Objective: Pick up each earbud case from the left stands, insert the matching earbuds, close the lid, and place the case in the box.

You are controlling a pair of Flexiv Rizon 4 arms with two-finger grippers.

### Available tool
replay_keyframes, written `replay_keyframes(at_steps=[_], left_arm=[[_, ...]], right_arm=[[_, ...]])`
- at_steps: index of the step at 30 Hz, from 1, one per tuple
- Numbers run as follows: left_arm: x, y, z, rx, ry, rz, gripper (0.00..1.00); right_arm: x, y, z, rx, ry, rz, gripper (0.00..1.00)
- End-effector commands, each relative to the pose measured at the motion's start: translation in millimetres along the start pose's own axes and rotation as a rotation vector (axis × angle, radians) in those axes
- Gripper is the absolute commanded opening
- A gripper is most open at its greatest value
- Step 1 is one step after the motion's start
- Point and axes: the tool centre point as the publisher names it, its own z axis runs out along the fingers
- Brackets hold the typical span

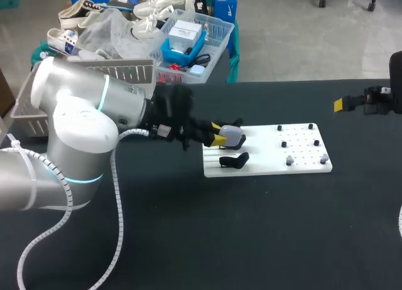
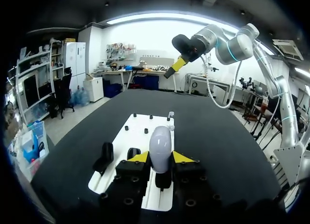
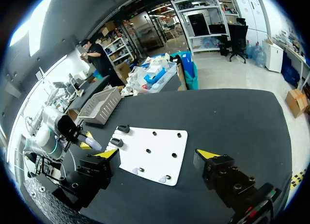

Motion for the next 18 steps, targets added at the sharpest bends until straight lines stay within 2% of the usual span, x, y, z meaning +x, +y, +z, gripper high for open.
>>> replay_keyframes(at_steps=[1, 6, 15, 18], left_arm=[[-9.1, -13.5, -19, 0.0, -0.068, 0.011, 0.0], [-24.5, -24.8, -33, 0.024, -0.138, 0.016, 0.0], [-42.1, -39.1, -45, 0.013, -0.263, 0.067, 0.0], [-46.0, -43.4, -47, 0.023, -0.28, 0.074, 0.0]], right_arm=[[0, -1, 0, -0.002, 0.001, -0.001, 1.0], [0, -1, 0, -0.002, 0.001, -0.001, 1.0], [0, -1, 0, -0.002, 0.001, -0.001, 1.0], [0, -1, 0, -0.002, 0.001, -0.001, 1.0]])
